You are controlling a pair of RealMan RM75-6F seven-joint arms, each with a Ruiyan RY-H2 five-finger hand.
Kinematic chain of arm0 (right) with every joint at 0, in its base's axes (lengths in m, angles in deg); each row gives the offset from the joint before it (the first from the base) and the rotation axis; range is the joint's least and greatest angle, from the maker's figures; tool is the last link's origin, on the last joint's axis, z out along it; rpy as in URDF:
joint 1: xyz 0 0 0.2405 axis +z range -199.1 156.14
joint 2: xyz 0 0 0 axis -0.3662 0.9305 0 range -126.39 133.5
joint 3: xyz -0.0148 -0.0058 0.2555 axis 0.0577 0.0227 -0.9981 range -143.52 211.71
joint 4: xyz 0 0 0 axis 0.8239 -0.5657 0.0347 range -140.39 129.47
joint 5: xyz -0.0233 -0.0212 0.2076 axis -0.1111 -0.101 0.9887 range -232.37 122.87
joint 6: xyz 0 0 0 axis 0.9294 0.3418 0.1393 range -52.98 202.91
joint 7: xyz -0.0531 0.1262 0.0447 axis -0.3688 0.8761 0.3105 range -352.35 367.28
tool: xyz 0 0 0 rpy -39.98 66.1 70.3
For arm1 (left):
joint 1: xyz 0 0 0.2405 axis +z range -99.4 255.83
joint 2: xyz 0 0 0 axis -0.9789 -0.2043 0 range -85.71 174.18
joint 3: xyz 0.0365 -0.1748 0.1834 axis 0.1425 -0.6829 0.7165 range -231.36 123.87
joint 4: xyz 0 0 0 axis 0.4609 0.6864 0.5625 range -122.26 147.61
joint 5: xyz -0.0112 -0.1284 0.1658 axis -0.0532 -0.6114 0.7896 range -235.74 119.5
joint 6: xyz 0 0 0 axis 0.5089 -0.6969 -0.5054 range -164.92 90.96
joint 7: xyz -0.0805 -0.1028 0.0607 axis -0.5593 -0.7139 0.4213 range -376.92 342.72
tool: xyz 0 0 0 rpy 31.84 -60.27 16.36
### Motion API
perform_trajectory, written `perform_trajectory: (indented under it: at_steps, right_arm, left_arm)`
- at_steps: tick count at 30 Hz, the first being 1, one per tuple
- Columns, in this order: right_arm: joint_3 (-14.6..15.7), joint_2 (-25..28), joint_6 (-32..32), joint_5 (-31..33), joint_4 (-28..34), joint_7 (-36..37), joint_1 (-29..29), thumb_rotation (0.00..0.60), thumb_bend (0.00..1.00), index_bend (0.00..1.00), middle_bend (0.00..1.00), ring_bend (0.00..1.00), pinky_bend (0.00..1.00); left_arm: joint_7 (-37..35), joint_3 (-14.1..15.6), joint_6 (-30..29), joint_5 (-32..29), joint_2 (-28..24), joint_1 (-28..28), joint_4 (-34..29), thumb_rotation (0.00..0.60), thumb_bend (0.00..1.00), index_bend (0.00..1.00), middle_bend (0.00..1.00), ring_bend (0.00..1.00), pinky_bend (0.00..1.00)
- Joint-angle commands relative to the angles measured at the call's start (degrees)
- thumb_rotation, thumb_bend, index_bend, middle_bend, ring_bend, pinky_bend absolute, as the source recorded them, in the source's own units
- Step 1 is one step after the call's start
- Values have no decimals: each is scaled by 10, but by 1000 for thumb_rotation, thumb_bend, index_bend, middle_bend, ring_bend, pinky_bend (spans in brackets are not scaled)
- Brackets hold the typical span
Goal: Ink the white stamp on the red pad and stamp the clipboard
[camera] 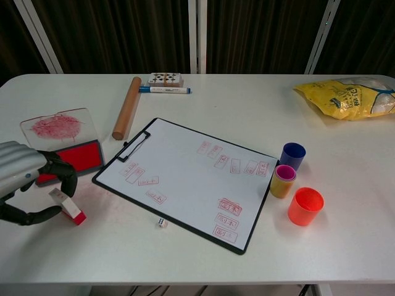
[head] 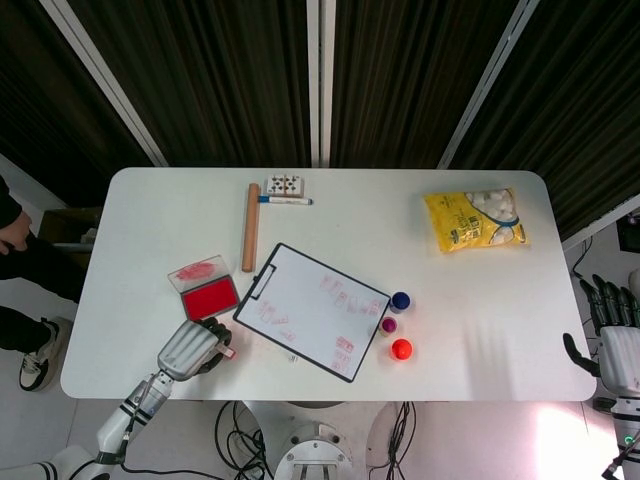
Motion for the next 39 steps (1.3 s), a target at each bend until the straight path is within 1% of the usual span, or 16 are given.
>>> perform_trajectory:
  at_steps: [1, 9, 22, 27, 39]
  right_arm:
    - [0, 0, 1, 0, 0, 0, 0, 600, 266, 0, 0, 0, 0]
    - [1, 0, 2, -1, 0, -1, 1, 600, 268, 0, 0, 0, 0]
    - [2, -1, 3, 0, 0, -3, 1, 600, 270, 0, 0, 0, 0]
    - [2, -2, 3, 0, -2, -3, 0, 600, 271, 0, 0, 0, 0]
    - [3, -3, 2, -1, -4, -2, -1, 600, 272, 0, 0, 0, 0]
  left_arm:
    - [-1, 0, 0, 1, 0, -1, -1, 600, 334, 491, 487, 389, 656]
    - [-4, 3, 5, 1, 1, -6, 0, 600, 335, 498, 492, 396, 665]
    - [-12, 2, 19, -9, -2, -15, 0, 600, 337, 552, 545, 412, 675]
    - [-19, -1, 18, -12, -4, -16, 0, 600, 337, 585, 577, 431, 677]
    - [-56, -4, 14, -17, -7, -20, 2, 600, 374, 642, 644, 487, 690]
